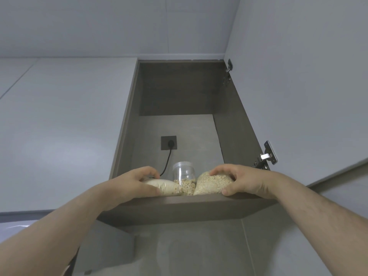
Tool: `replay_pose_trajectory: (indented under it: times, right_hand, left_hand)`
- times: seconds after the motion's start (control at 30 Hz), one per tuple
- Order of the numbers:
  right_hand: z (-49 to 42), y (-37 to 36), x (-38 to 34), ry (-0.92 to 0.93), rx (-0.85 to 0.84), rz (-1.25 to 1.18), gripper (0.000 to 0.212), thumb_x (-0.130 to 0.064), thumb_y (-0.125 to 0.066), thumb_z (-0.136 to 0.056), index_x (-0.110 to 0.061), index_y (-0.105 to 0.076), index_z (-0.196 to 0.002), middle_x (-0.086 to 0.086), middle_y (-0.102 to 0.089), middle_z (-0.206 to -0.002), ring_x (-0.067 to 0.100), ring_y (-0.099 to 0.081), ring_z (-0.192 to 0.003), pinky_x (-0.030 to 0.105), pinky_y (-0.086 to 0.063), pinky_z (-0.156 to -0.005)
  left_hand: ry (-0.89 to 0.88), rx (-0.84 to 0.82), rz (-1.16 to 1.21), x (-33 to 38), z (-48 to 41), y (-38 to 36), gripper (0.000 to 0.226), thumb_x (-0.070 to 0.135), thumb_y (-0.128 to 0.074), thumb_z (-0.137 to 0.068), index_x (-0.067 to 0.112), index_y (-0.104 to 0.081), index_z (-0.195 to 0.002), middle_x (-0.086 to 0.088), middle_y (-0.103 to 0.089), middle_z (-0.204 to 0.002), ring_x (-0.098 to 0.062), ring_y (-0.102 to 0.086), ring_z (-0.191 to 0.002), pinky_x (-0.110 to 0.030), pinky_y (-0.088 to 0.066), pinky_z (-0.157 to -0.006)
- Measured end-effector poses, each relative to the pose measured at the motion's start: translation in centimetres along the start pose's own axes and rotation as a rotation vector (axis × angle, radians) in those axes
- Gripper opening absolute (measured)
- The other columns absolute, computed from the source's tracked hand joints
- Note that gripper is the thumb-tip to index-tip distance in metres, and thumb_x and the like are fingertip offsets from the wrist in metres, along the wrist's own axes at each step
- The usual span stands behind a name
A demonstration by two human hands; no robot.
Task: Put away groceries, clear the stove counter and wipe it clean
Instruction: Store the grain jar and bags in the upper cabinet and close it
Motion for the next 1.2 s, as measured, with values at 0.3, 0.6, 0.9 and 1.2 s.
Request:
replay_pose_trajectory:
  times: [0.3,0.6,0.9,1.2]
  right_hand:
    - [-0.2,-0.1,-0.3,-0.072,0.011,-0.095,0.038,-0.017,-0.072,-0.078,-0.028,-0.063,-0.114,0.0,-0.06,-0.122,0.013,-0.061,-0.097,0.016,-0.048,-0.074]
    - [-0.6,0.2,0.2,-0.214,-0.063,-0.34,0.025,-0.001,-0.054,-0.087,-0.015,-0.063,-0.106,0.006,-0.065,-0.088,0.017,-0.061,-0.073,0.024,-0.049,-0.06]
    - [-0.1,-0.8,-1.3,-0.204,0.054,0.006,0.027,-0.015,-0.053,-0.091,-0.022,-0.062,-0.115,-0.001,-0.06,-0.099,0.014,-0.055,-0.085,0.024,-0.043,-0.068]
    - [0.0,-0.7,-0.8,-0.109,0.06,0.017,0.017,-0.03,-0.063,-0.092,-0.035,-0.061,-0.108,-0.004,-0.064,-0.114,0.01,-0.058,-0.109,0.017,-0.042,-0.086]
  left_hand:
    - [0.157,-0.029,0.089,-0.3,-1.5,0.2,0.017,0.013,-0.062,-0.085,0.021,-0.061,-0.1,-0.004,-0.058,-0.109,-0.022,-0.056,-0.088,-0.028,-0.045,-0.071]
    - [0.277,-0.026,0.093,0.2,-2.3,0.3,0.017,-0.001,-0.054,-0.08,0.015,-0.059,-0.083,-0.011,-0.056,-0.101,-0.026,-0.051,-0.086,-0.028,-0.041,-0.062]
    - [0.256,0.052,-0.078,0.9,-2.5,-0.4,0.026,0.007,-0.053,-0.089,0.01,-0.06,-0.114,-0.008,-0.052,-0.113,-0.025,-0.048,-0.104,-0.038,-0.042,-0.092]
    - [0.139,0.155,-0.017,0.4,-1.4,-0.2,0.015,0.019,-0.058,-0.091,0.017,-0.069,-0.101,-0.004,-0.063,-0.101,-0.017,-0.056,-0.09,-0.026,-0.041,-0.077]
Point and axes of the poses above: each hand's wrist, its own z-axis away from the middle knuckle, its own y-axis out of the back of the hand, x = y × z, the point moved 3 cm from there along -z, towards the middle knuckle
